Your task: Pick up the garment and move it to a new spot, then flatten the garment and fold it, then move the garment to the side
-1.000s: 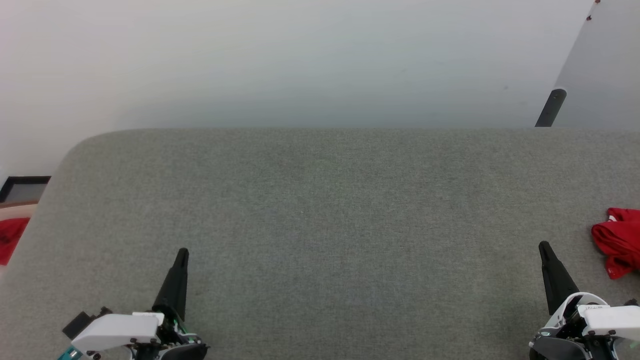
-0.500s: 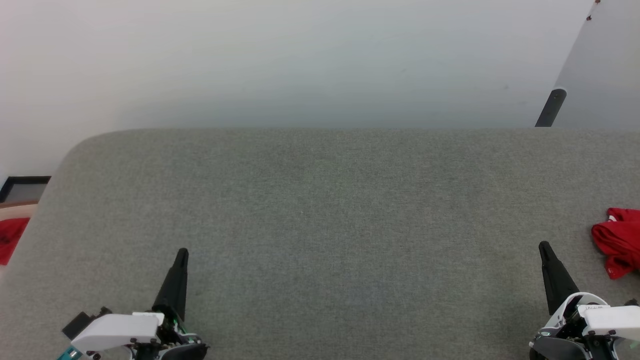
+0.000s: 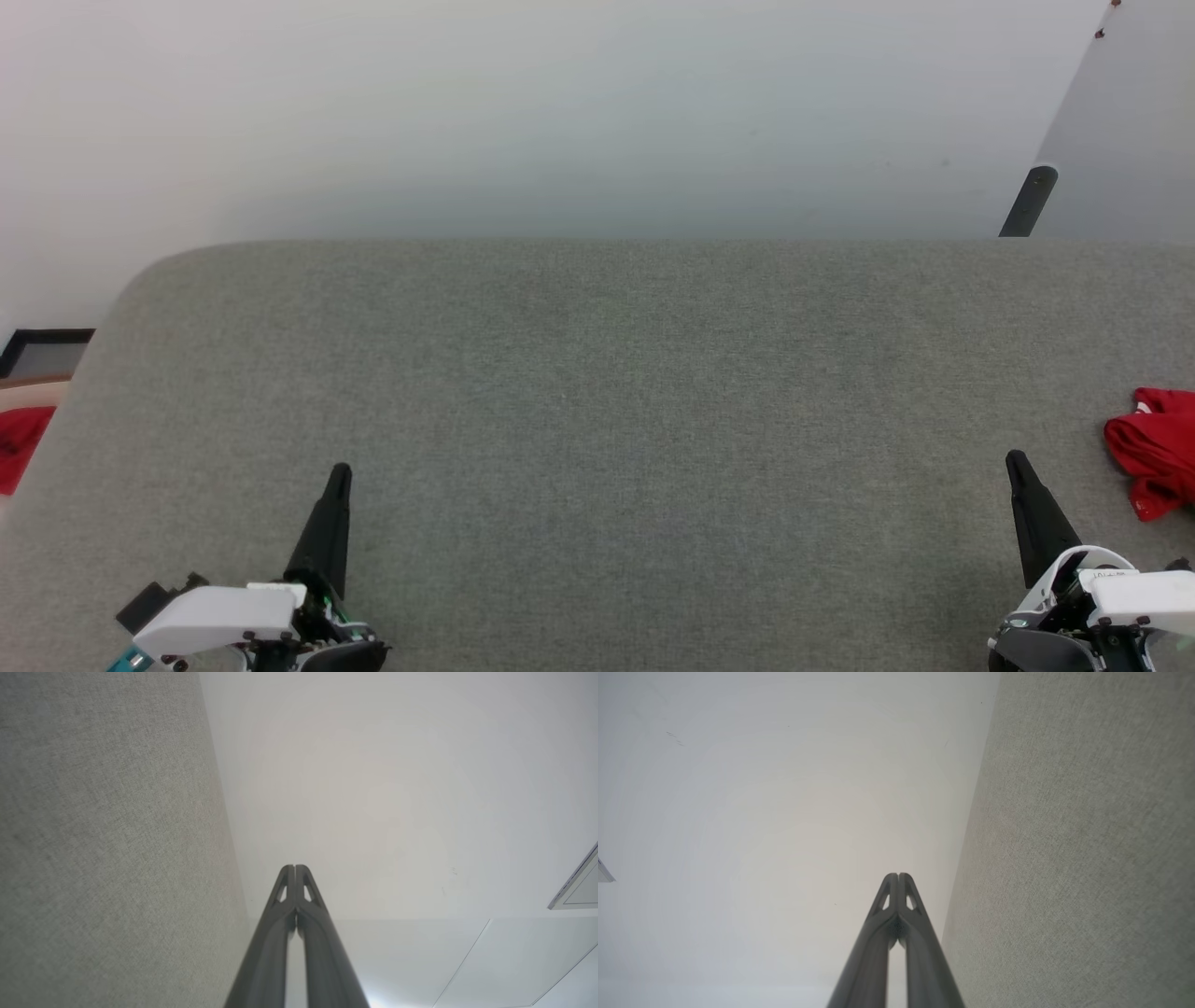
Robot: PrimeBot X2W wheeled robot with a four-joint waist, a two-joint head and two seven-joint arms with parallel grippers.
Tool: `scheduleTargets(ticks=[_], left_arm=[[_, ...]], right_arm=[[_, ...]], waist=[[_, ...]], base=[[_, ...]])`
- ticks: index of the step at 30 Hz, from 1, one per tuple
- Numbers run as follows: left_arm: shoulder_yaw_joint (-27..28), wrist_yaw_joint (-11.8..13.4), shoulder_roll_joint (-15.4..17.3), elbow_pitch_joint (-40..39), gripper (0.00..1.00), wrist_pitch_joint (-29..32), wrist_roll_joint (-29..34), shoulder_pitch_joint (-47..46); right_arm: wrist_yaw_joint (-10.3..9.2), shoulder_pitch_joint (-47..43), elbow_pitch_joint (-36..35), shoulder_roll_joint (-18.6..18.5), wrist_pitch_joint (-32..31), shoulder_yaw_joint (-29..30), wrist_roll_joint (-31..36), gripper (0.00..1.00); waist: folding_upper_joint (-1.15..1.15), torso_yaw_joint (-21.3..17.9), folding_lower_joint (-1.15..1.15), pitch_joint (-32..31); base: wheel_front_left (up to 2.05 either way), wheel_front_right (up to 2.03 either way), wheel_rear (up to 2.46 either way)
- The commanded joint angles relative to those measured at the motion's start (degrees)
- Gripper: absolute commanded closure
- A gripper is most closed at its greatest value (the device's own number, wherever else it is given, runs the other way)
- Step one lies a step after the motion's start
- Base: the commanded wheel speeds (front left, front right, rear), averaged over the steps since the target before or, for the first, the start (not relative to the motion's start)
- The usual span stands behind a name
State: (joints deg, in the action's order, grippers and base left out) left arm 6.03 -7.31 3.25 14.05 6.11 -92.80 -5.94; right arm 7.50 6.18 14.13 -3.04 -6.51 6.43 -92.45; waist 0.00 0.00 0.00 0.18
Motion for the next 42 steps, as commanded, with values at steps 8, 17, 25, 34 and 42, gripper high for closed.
scheduleTargets(ticks=[8,17,25,34,42], left_arm=[[0.2,-0.3,-0.1,0.1,1.00,0.3,0.2,-0.6],[0.3,-0.3,-0.2,0.1,1.00,0.3,0.2,-0.6],[0.3,-0.3,-0.2,0.1,1.00,0.3,0.2,-0.6],[0.4,-0.3,-0.2,0.1,1.00,0.4,0.3,-0.6],[0.4,-0.3,-0.2,0.1,1.00,0.4,0.3,-0.6]], right_arm=[[-0.02,0.2,0.0,0.2,-0.1,0.1,0.0,1.00],[-0.02,0.2,0.0,0.2,-0.1,0.1,0.0,1.00],[-0.02,0.2,0.0,0.3,-0.1,0.1,0.1,1.00],[-0.02,0.2,0.0,0.3,-0.1,0.1,0.1,1.00],[-0.02,0.2,0.0,0.3,-0.1,0.2,0.1,1.00]], waist=[[0.00,0.0,0.00,0.0],[0.00,0.0,0.00,0.0],[0.00,0.0,0.00,0.0],[0.00,0.0,0.00,0.0],[0.00,0.0,0.00,0.0]], base=[[0.00,0.00,0.00],[0.00,0.00,0.00],[0.00,0.00,0.00],[0.00,0.00,0.00],[0.00,0.00,0.00]])
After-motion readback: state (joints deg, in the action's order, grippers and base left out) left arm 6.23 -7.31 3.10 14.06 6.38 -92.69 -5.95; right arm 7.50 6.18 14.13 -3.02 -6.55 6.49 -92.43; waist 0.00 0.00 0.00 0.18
